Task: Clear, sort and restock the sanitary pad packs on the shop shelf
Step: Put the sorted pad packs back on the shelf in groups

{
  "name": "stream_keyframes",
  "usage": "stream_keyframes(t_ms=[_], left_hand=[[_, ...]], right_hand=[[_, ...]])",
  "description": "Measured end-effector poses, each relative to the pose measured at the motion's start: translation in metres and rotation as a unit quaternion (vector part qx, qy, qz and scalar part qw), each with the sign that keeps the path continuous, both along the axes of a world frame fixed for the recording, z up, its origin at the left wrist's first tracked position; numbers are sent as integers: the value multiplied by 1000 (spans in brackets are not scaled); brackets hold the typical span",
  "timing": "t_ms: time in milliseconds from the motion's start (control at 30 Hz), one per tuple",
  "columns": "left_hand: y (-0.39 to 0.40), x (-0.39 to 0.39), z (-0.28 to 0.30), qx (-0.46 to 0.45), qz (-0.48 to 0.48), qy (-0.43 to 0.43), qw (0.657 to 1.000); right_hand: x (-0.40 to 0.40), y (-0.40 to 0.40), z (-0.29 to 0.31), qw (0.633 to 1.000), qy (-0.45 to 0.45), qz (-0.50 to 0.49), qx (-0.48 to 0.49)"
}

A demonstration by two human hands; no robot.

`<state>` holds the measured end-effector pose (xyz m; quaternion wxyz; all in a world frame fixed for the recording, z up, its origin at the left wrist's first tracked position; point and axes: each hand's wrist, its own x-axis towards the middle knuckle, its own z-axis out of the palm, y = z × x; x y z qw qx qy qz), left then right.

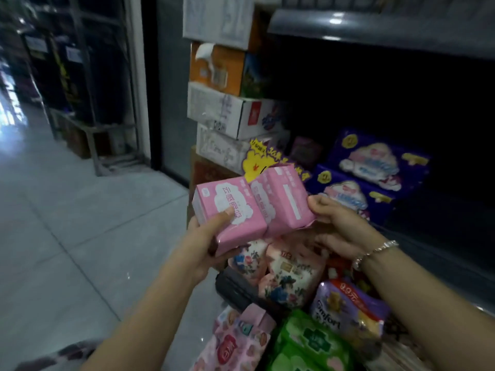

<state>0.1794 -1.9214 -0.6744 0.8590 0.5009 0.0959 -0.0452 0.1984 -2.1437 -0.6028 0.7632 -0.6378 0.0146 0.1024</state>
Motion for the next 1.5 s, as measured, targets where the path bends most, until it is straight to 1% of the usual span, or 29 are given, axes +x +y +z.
stream_keyframes(t_ms=[167,233,333,433,567,633,700,767,833,900,967,1033,1100,1167,1267,1333,1400,1500], left_hand=[[-15,0,23,24,-32,-30,999],[-19,2,23,27,-52,-36,998],[-24,8,23,11,-82,-44,996],[-28,16,26,3,-114,-70,991],[-40,24,29,-4,-118,-99,988],[-47,25,29,1,-115,-119,986],[-52,26,29,1,-115,-128,985],[-53,28,28,-14,-126,-126,984],[-51,32,28,-34,-135,-122,983],[-47,40,27,-55,-122,-116,984],[-41,50,26,-79,-97,-111,986],[-37,58,27,-98,-81,-114,985],[-36,63,28,-103,-76,-122,984],[-37,65,28,-107,-66,-128,984],[-40,73,28,-137,-29,-125,982],[-42,79,29,-159,-8,-125,979],[-44,86,29,-166,20,-114,979],[-48,96,30,-168,52,-103,979]], right_hand=[[-12,-18,16,999,-37,-21,28],[-15,-21,19,998,-49,-29,20],[-15,-24,22,997,-68,-43,-20],[-16,-27,26,992,-89,-45,-78],[-12,-30,22,980,-124,-30,-155],[-7,-31,16,966,-141,-58,-208],[-2,-35,14,956,-141,-94,-239],[2,-39,15,955,-129,-122,-236],[6,-43,21,969,-104,-132,-183],[13,-47,28,978,-91,-133,-134],[22,-47,37,980,-88,-126,-130],[29,-46,48,977,-93,-107,-158],[35,-40,60,968,-108,-93,-206],[42,-33,72,950,-134,-99,-266],[58,-22,89,907,-192,-128,-353],[76,-17,100,881,-224,-134,-395],[98,-12,110,865,-229,-137,-426],[134,-5,118,843,-212,-134,-476]])
